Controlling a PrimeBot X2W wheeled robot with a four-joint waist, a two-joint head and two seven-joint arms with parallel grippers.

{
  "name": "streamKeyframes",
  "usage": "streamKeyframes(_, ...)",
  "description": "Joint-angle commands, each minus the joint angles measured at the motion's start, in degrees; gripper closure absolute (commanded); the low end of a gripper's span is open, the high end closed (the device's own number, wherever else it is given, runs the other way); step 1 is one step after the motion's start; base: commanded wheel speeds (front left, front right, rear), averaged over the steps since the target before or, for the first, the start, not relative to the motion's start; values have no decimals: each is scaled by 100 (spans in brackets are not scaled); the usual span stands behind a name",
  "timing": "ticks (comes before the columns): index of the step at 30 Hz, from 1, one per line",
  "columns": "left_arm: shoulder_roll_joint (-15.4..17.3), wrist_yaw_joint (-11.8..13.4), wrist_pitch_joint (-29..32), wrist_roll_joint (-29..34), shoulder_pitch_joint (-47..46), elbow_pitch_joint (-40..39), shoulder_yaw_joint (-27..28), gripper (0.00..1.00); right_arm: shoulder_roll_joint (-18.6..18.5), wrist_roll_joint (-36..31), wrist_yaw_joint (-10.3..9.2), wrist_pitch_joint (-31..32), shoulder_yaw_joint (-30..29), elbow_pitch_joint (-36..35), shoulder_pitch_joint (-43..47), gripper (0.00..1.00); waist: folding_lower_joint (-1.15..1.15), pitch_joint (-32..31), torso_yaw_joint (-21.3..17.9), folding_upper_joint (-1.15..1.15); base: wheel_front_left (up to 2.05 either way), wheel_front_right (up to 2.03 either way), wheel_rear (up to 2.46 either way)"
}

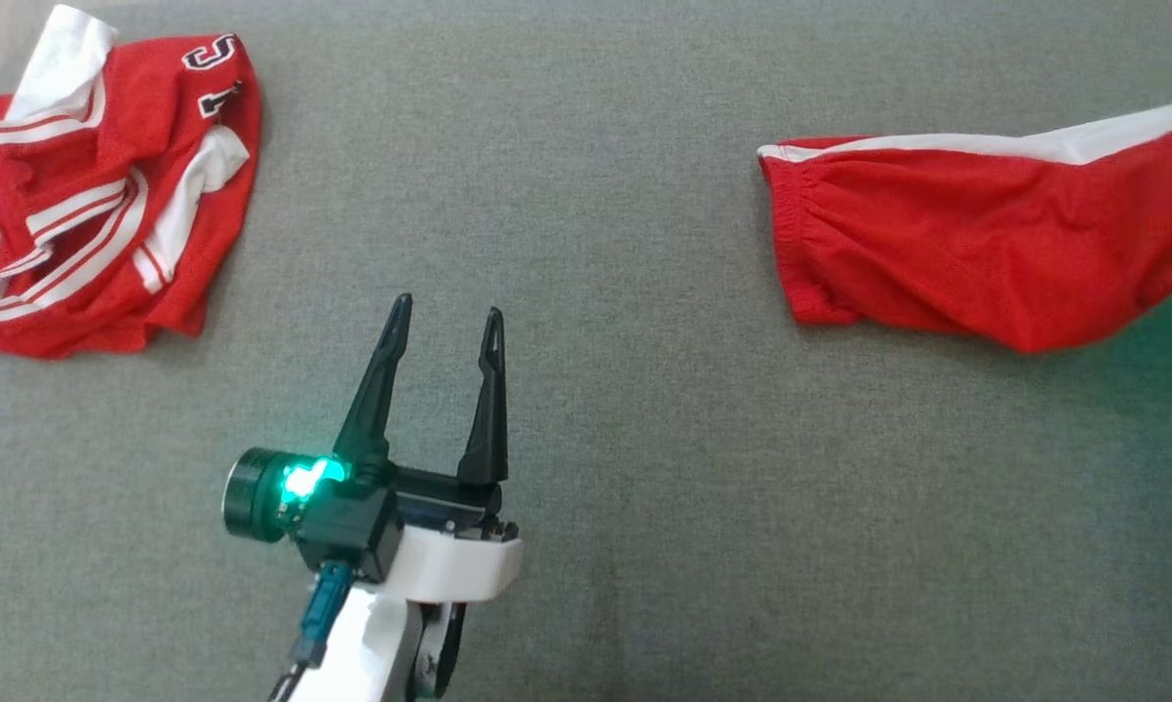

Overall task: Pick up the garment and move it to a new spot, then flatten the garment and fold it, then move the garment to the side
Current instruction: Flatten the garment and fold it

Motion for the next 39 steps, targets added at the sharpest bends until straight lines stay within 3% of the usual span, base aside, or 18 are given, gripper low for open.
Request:
streamKeyframes(1, 43, -10, -28, 93, -26, -125, 155, 0, -61, -228, -5, -92, 129, -438, -30, 100, 0, -47, 26, 0, 0, 0, 0)
streamKeyframes(9, 43, 11, -28, -7, 67, -62, -12, 0, 582, -990, -5, 444, 612, -1823, 226, 100, 0, -203, 273, 0, 0, 0, 0)
streamKeyframes(13, 43, 42, -28, -90, 96, -74, -68, 0, 993, -1038, -5, 759, 926, -2237, 550, 100, 0, -262, 410, 0, 0, 0, 0)
streamKeyframes(14, 43, 52, -28, -135, 106, -93, -79, 0, 1129, -1011, -5, 853, 987, -2311, 687, 90, 0, -281, 456, 0, 0, 0, 0)
streamKeyframes(15, 43, 60, -28, -165, 120, -106, -90, 0, 1241, -1025, -5, 938, 1045, -2347, 826, 37, 0, -302, 497, 0, 0, 0, 0)
streamKeyframes(16, 43, 66, -28, -186, 134, -116, -101, 0, 1338, -1077, -5, 964, 1074, -2362, 958, 0, 0, -319, 536, 0, 0, 0, 0)
streamKeyframes(20, 43, 81, -28, -252, 183, -151, -150, 0, 1642, -1198, -5, 719, 1011, -2410, 1460, 0, 0, -423, 677, 0, 0, 0, 0)
streamKeyframes(27, 43, 105, -28, -243, 520, -149, 46, 0, 2050, -1232, -5, -215, 191, -2701, 2177, 0, 0, -822, 583, 0, 0, 0, 0)
streamKeyframes(33, 43, 107, -28, -200, 1034, -152, 331, 0, 2353, -1707, -5, -277, -786, -3257, 2986, 0, 0, -1283, 396, 0, 0, 0, 0)
streamKeyframes(39, 43, 159, -28, -216, 1492, -134, 562, 0, 2542, -2346, -5, -278, -1251, -3479, 3712, 0, 0, -1597, 285, 0, 0, 0, 0)
